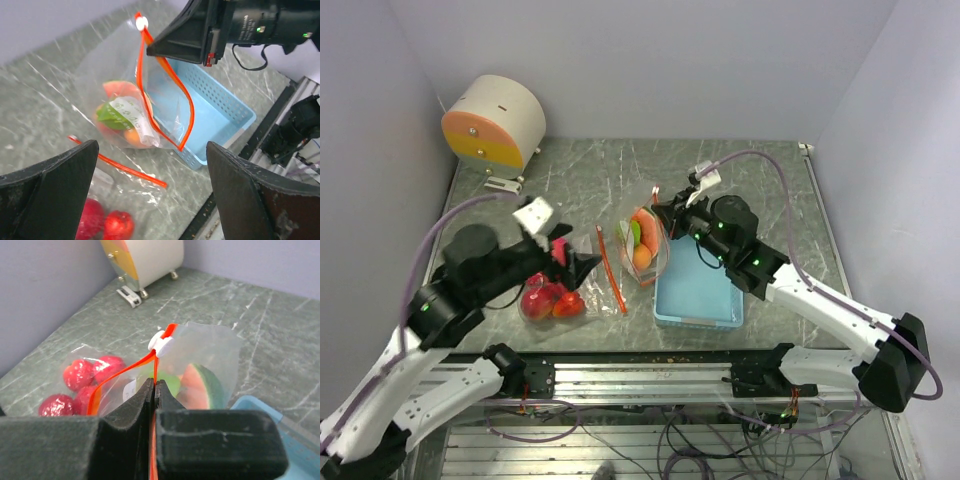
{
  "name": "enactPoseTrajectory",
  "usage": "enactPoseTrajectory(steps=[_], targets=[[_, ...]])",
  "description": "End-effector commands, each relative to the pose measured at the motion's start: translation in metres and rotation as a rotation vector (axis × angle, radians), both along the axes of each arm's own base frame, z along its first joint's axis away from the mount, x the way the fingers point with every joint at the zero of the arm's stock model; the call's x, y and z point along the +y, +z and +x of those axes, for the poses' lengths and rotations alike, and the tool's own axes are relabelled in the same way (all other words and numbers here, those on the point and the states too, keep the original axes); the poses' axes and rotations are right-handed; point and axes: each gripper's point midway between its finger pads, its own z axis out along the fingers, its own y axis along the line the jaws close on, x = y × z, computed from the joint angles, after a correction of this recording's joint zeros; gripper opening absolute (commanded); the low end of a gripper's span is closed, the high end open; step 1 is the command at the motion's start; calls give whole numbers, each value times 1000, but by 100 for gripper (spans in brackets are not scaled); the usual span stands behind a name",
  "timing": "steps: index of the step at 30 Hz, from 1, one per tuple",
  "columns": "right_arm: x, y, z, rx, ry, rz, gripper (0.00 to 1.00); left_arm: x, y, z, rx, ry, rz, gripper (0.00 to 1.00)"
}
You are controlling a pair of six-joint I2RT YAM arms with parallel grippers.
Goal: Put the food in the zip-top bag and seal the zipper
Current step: Zip the zipper food storage bag at the center of the board.
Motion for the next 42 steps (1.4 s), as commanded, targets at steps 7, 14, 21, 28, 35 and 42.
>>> enactPoseTrajectory(steps=[7,14,21,28,35,42], targets=[[32,52,-55,-150,542,-14,0,44,33,-22,-303,47,-2,99],[35,61,-97,-186,797,-23,0,36,24,-13,-347,2,96,94],[32,56,-133,-205,1001,-35,0,21,21,-19,-380,-100,116,85],[31,57,-151,-221,1107,-11,0,0,21,-41,-401,-266,47,85],[32,59,-156,-222,1159,-9,0,-22,19,-40,-391,-349,-7,85],[27,58,-170,-250,1229,-20,0,-45,13,-34,-426,-462,18,84]])
